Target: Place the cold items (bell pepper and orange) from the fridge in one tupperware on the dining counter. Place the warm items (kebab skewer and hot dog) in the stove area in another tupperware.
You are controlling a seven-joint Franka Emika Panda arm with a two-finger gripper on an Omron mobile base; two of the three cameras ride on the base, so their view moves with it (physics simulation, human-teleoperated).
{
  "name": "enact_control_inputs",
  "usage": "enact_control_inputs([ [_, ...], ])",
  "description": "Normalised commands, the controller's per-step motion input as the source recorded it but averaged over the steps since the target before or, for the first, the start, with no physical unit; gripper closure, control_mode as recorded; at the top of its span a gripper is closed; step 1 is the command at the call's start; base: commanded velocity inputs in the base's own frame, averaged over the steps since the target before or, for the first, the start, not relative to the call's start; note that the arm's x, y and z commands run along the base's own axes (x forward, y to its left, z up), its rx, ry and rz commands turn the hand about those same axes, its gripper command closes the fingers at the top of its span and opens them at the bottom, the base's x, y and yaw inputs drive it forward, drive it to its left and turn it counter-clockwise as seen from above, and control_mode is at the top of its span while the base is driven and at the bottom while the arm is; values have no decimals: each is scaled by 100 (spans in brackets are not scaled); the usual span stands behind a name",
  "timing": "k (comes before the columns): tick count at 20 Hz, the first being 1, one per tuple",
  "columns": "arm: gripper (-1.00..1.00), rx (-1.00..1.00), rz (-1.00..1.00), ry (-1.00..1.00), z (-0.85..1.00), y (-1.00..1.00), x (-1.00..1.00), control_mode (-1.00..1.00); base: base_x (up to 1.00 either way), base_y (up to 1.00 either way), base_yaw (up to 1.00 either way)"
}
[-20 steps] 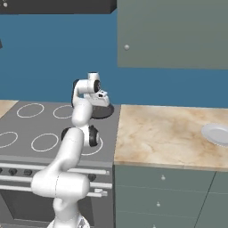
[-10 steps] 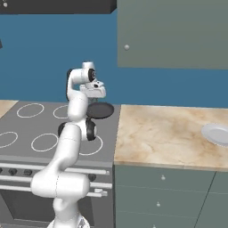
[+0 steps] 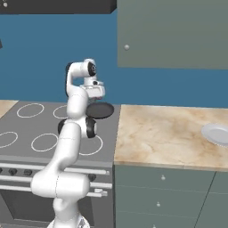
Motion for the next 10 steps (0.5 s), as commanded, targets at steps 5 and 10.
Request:
enact_control_inputs([
  [5, 100, 0, -7, 0, 17, 0, -100, -100, 0, 0, 0],
  [10, 100, 0, -5, 1, 68, -12, -100, -100, 0, 0, 0],
])
